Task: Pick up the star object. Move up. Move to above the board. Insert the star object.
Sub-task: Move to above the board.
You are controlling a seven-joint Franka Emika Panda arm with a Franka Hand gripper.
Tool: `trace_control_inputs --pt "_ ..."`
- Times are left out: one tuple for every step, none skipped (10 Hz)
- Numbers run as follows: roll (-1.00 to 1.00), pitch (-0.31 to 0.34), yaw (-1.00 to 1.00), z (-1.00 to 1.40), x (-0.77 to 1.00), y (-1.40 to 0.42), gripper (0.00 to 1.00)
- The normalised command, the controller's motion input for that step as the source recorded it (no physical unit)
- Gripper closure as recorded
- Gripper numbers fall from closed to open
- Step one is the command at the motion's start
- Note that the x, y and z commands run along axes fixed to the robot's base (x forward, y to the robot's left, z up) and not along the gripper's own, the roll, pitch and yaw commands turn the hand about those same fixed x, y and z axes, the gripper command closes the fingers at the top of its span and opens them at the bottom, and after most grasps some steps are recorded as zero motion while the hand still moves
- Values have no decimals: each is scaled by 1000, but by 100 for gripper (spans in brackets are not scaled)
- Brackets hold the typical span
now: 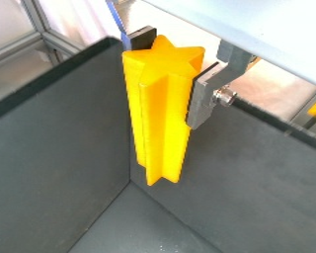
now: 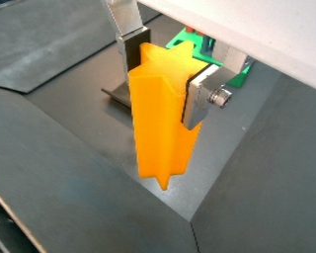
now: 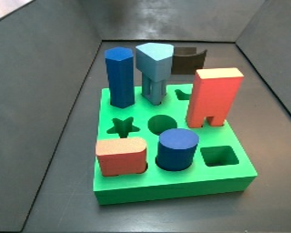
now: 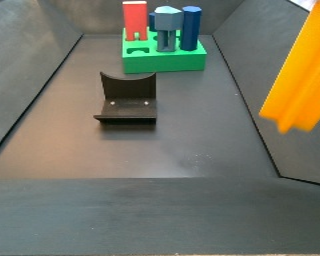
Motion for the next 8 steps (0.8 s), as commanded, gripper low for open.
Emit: trace_control_inputs --pt "-157 12 -49 368 11 53 100" --pt "-149 17 -49 200 8 40 100" --pt "176 410 330 33 214 -1000 100" --pt "191 401 333 30 215 -1000 100" --pt "233 301 246 34 211 -1000 100" --pt "126 141 117 34 209 -1000 100" --pt "97 94 79 34 209 -1000 100" --pt "59 36 35 36 205 -1000 100"
